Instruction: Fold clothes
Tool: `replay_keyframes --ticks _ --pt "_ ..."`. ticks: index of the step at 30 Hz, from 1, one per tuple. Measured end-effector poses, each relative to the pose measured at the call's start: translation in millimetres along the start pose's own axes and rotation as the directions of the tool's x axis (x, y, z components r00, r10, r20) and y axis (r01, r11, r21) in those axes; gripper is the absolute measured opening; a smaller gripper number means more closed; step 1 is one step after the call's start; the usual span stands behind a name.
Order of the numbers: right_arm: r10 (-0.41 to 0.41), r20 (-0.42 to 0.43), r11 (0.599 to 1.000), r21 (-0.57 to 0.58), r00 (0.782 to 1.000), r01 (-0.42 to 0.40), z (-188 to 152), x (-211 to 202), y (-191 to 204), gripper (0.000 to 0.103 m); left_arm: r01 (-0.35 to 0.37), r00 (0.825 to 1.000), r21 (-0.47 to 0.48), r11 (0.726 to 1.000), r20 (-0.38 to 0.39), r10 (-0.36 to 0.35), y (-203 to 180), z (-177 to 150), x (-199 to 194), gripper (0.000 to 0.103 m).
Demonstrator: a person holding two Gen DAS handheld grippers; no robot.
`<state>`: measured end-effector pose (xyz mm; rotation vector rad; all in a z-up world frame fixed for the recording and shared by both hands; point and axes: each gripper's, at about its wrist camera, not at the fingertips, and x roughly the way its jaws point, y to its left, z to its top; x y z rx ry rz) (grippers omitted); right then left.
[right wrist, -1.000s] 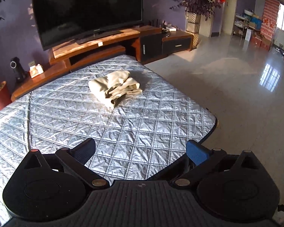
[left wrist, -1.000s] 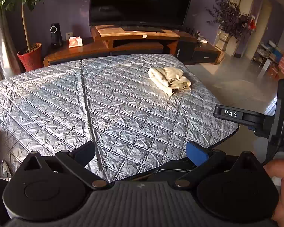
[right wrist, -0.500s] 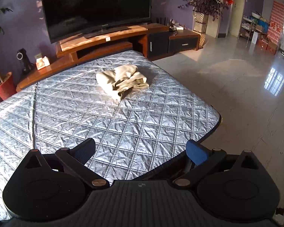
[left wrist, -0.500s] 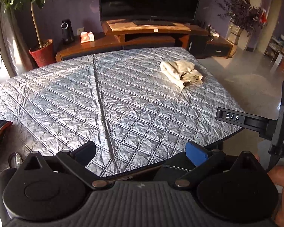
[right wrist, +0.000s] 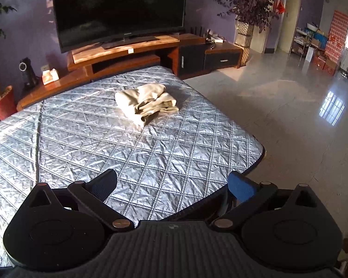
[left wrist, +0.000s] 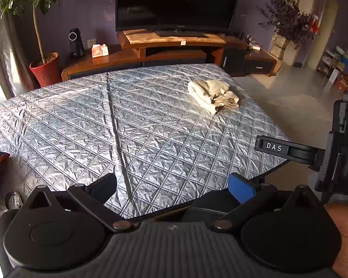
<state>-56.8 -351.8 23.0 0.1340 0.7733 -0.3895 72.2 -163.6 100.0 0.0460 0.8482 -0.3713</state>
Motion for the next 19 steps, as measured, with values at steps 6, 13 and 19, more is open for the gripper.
replay_keyframes --ticks 6,13,19 --pt "-0.002 -0.011 1.0 -0.002 1.0 0.002 -1 2 3 0.103 0.084 0.995 -0.035 0.996 0.049 -0.082 5 1 -5 0.102" --pt "-0.001 -0.017 1.0 -0.024 1.0 0.001 -4 4 9 0.103 0.111 0.993 -0.07 0.991 0.049 -0.108 10 -2 -2 0.102" --pt "-0.008 -0.019 0.999 -0.046 1.0 0.007 -7 4 15 0.103 0.079 0.996 -0.052 0.995 0.053 -0.076 6 -1 -5 0.1"
